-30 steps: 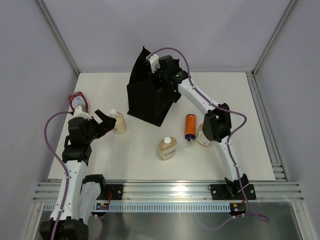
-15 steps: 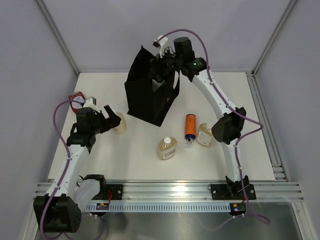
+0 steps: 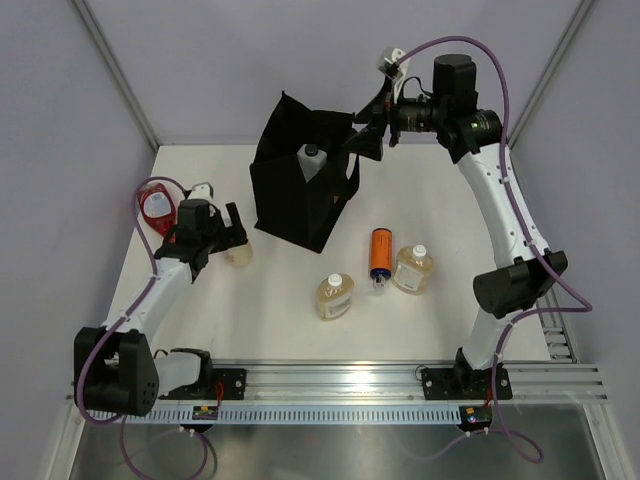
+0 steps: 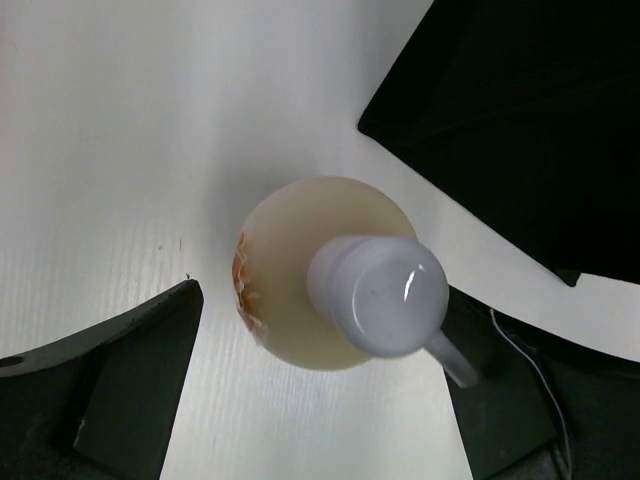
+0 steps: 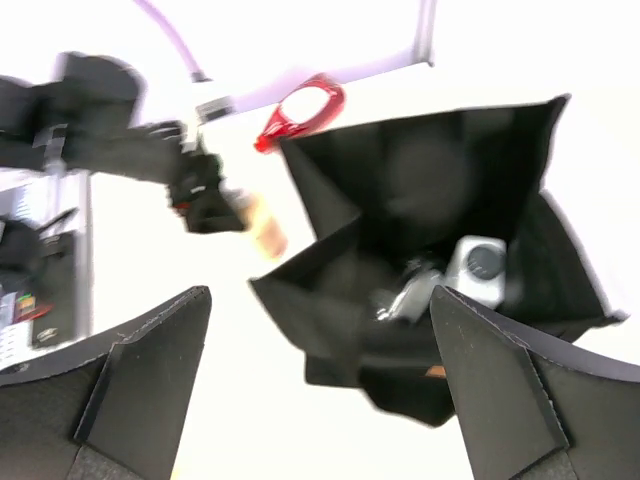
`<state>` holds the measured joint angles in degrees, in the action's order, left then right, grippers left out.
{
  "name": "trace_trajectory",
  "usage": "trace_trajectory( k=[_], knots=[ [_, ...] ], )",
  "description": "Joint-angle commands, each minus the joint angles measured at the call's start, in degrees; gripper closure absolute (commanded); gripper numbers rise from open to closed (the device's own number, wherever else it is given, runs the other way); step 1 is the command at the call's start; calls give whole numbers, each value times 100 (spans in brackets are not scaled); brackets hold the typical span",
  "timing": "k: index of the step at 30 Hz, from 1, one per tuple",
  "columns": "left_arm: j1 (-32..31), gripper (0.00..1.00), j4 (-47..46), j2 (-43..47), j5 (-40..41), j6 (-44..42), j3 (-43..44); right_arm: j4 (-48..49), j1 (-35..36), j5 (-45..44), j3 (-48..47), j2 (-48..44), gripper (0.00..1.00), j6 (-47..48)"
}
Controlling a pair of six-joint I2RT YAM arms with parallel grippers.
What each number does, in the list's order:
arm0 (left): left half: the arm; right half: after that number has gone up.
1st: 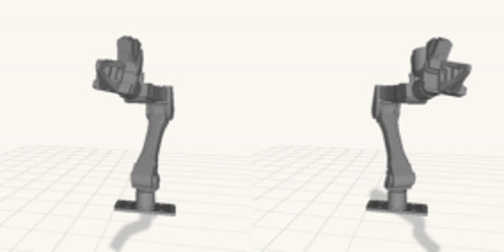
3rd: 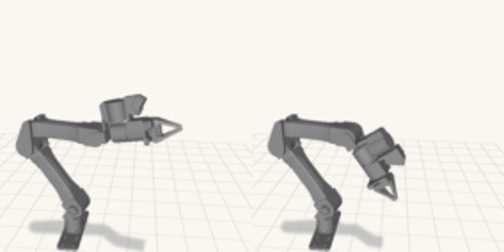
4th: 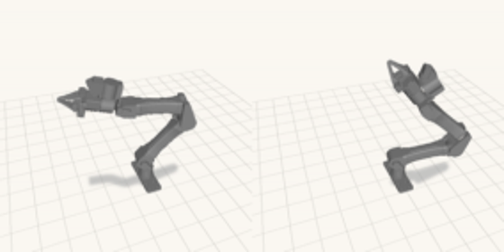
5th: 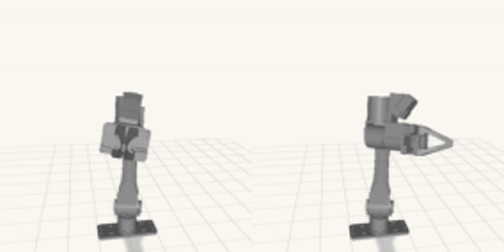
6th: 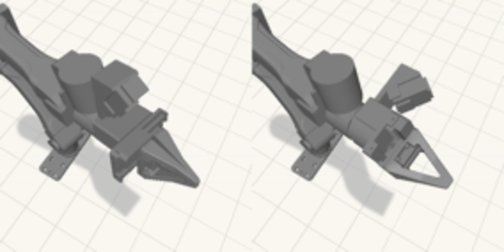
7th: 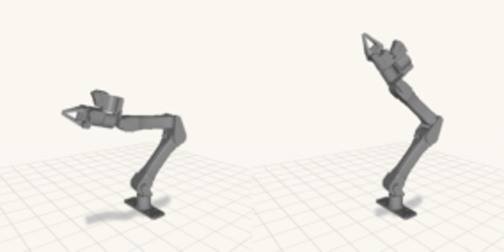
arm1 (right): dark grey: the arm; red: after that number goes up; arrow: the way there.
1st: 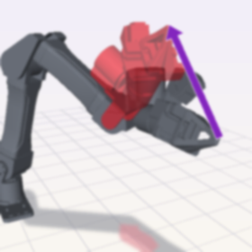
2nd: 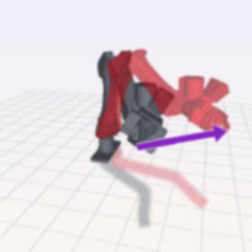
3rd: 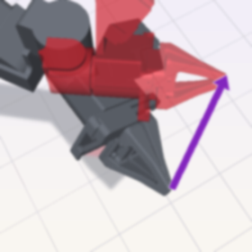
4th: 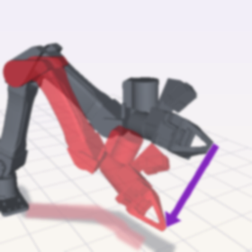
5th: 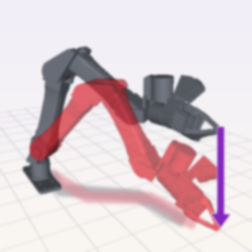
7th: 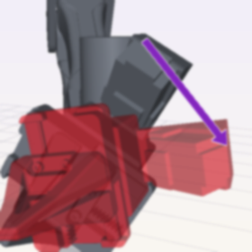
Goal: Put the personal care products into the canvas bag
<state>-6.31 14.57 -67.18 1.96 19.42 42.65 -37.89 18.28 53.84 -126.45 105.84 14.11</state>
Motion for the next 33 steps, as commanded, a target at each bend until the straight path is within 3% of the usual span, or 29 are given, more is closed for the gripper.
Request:
trace_trajectory(
  k=[1,8,14,18,21,24,25,27,28,33],
  knots=[
    [-125,3,-736,-216,323,-315,331,-69,-359,820,524,-344,1,13],
    [-283,4,-797,-638,525,-413,358,53,-764,1032,1727,-959,0,4],
    [-538,5,-675,-937,1015,-536,428,-149,-923,1040,2107,-1259,1,180],
    [-600,15,-508,-1157,1298,-527,595,-175,-993,1076,2239,-1320,1,75],
    [-600,25,-578,-1219,1342,-580,621,-245,-1028,1102,2300,-1417,1,48],
    [-600,54,-595,-1289,1194,-624,709,-228,-1072,1111,2458,-1548,1,39],
    [-600,79,-587,-1272,1141,-589,744,-263,-1099,1119,2520,-1575,1,39],
    [-591,95,-464,-1167,930,-492,902,-289,-1143,1128,2590,-1654,1,74],
    [-591,100,-342,-1114,729,-370,972,-298,-1178,1128,2669,-1689,1,83],
    [-451,100,-270,-526,78,201,1079,-184,-1336,1154,2951,-1900,1,-13]
  ],
)
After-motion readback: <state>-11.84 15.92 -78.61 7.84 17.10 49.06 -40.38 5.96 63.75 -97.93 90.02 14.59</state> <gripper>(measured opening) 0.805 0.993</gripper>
